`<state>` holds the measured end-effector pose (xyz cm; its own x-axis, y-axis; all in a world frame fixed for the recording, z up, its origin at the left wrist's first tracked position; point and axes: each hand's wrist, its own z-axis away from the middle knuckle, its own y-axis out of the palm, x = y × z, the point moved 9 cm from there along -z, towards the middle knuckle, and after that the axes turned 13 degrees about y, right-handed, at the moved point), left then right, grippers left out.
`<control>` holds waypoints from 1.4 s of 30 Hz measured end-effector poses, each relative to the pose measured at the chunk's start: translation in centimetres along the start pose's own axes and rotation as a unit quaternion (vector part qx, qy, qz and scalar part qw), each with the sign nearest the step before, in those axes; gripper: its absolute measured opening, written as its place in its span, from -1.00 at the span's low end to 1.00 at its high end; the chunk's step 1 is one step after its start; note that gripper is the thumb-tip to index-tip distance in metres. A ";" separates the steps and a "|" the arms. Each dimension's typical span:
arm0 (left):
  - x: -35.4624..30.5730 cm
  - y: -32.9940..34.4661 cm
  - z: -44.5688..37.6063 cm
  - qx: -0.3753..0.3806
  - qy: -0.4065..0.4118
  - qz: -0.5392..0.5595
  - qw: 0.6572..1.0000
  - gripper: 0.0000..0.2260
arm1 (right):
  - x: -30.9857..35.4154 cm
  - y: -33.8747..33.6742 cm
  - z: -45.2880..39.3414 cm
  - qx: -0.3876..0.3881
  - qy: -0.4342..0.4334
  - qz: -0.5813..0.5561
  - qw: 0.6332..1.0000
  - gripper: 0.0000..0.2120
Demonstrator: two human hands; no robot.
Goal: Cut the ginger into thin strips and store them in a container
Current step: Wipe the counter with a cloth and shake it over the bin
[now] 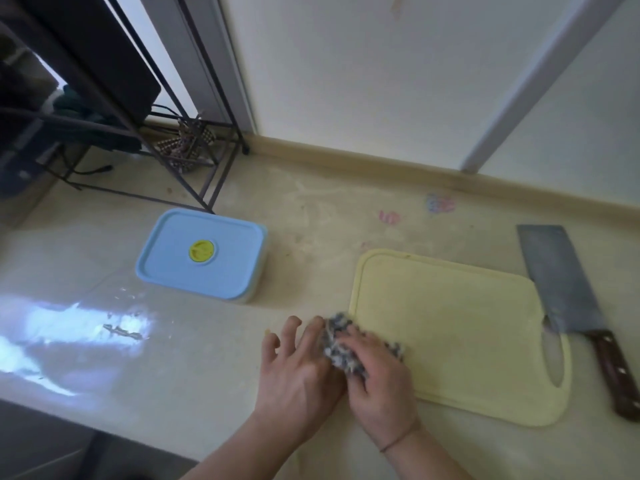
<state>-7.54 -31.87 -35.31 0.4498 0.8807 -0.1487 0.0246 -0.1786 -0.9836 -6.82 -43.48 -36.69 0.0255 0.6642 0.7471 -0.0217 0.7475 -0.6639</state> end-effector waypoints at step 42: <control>17.5 -6.8 -4.3 -0.006 -0.042 -0.081 0.996 -0.44 | 4.9 3.5 -27.3 0.074 0.050 0.189 0.978 -0.64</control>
<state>4.00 -17.15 -30.75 0.3622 0.9321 0.0033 0.1017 -0.0361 -0.9942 20.53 -37.62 -36.25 0.0856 0.8950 0.4377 -0.1928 0.4459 -0.8740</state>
